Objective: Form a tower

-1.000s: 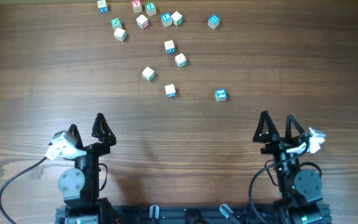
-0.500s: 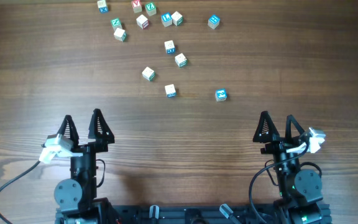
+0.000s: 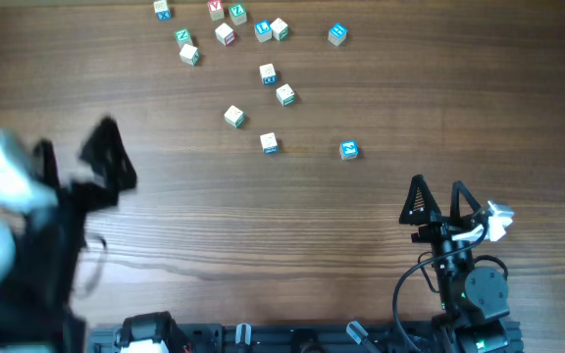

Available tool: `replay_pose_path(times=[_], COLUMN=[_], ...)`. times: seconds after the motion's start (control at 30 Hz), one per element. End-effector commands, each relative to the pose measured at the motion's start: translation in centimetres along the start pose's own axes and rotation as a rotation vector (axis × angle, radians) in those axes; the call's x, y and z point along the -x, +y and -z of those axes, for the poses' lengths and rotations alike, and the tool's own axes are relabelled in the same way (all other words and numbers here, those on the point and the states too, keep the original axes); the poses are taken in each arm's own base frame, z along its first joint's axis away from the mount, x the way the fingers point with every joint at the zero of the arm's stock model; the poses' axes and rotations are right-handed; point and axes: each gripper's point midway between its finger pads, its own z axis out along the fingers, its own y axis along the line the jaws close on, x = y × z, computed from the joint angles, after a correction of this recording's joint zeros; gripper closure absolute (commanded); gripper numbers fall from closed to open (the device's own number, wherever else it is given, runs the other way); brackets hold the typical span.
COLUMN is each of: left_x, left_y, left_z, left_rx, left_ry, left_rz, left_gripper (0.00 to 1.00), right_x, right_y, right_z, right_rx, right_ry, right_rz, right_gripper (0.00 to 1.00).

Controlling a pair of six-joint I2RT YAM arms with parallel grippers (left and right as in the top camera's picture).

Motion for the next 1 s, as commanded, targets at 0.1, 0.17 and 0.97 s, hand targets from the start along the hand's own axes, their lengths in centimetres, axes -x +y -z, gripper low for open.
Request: replay_pose_path(times=[0.1, 0.17, 0.97], left_x=[-1.1, -2.9, -13.9], left_y=[1.0, 1.7, 4.0], left_z=[-10.3, -12.6, -21.0], left_rx=[0.144, 0.163, 0.239], left_ry=[0.440, 0.542, 0.893], left_rz=[-0.013, 0.005, 0.232], left_gripper=[0.00, 0.00, 0.00], right_x=[0.3, 0.3, 0.3], right_y=[-0.1, -0.1, -0.1], right_z=[0.0, 0.0, 0.0], right_rx=[-0.007, -0.007, -0.007], right_ry=[-0.017, -0.017, -0.017], right_rz=[0.001, 0.001, 0.001], right_gripper=[0.00, 0.00, 0.00])
